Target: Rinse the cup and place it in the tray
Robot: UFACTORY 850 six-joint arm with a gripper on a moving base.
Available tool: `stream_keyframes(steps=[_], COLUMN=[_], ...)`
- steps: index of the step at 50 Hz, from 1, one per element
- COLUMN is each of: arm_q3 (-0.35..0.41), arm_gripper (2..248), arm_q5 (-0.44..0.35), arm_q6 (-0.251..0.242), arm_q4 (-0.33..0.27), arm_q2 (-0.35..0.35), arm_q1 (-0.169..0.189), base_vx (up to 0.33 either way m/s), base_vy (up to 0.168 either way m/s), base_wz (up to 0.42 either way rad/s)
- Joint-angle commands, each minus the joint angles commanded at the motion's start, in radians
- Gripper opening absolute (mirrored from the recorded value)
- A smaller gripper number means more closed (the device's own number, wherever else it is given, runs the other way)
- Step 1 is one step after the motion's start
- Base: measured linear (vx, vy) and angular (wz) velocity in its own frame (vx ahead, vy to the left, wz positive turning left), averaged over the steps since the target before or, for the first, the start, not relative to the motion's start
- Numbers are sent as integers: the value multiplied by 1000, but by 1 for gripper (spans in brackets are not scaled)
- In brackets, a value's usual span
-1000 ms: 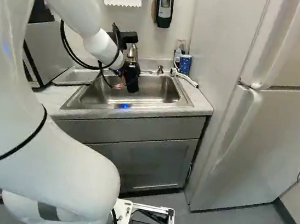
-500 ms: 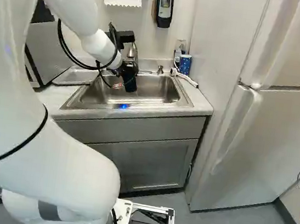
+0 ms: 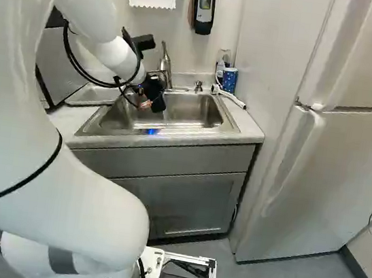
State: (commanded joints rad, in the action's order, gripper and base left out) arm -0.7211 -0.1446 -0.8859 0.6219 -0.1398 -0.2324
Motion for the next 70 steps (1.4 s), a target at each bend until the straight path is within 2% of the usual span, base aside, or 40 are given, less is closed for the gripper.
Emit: stream_keyframes(steps=[11, 17, 24, 45, 68, 70], arm_q3=[-9, -10, -12, -22, -24, -26], arm_gripper=[122, 122, 122, 122, 122, 122], arm_q5=[-3, -11, -31, -60, -75, -76], arm_q6=[0, 32, 97, 315, 557, 557], arm_q4=[-86, -132, -159, -159, -146, -146], arm_q2=[9, 11, 13, 23, 25, 25], arm_q1=[-36, -56, -80, -150, -154, -154], base_vx=[0, 0, 0, 0, 0, 0], base_vy=[0, 0, 0, 0, 0, 0], base_wz=[0, 0, 0, 0, 0, 0])
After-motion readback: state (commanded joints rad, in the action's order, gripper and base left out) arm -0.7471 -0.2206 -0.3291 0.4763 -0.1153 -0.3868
